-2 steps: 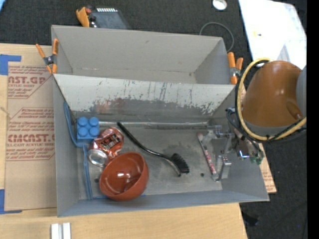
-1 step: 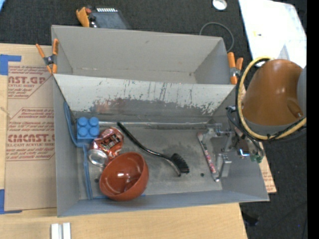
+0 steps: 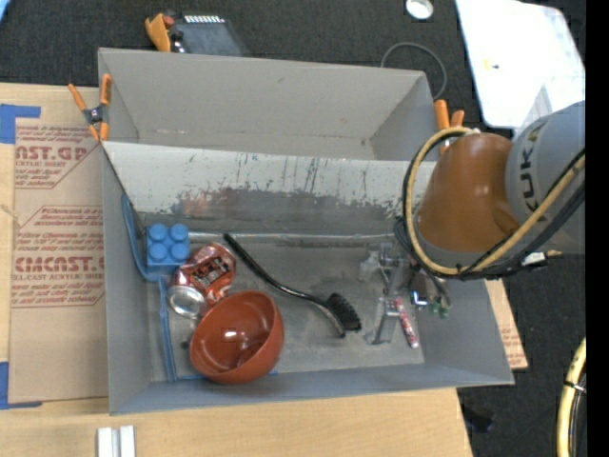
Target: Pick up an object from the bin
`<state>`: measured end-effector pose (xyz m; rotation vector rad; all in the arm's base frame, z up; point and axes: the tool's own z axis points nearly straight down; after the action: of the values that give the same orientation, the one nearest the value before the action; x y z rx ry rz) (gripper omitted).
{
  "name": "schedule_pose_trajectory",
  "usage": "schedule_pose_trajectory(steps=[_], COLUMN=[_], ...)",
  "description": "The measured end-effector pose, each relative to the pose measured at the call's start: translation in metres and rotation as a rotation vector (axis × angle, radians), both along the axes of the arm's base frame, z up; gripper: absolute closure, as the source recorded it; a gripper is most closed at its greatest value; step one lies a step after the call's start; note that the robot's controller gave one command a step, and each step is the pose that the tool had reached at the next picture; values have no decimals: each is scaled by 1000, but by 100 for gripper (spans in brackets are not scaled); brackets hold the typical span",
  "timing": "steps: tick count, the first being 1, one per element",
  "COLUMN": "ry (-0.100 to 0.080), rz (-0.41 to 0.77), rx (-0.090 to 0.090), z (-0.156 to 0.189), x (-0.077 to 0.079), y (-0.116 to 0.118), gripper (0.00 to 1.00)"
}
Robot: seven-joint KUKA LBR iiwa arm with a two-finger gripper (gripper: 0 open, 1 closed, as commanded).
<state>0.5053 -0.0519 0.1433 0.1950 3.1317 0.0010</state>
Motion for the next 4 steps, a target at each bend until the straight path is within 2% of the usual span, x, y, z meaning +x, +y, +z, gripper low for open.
schedule_pose_trajectory(steps=[1,2,3,4], ry=[-1,1,-9,-8], rz=[33,-200,-246,-551], rx=[-1,0,3,5], z=[16,2,-69,-73], x=[12,11,15,-3], y=[45,49,44,46], gripper=[0,0,0,100])
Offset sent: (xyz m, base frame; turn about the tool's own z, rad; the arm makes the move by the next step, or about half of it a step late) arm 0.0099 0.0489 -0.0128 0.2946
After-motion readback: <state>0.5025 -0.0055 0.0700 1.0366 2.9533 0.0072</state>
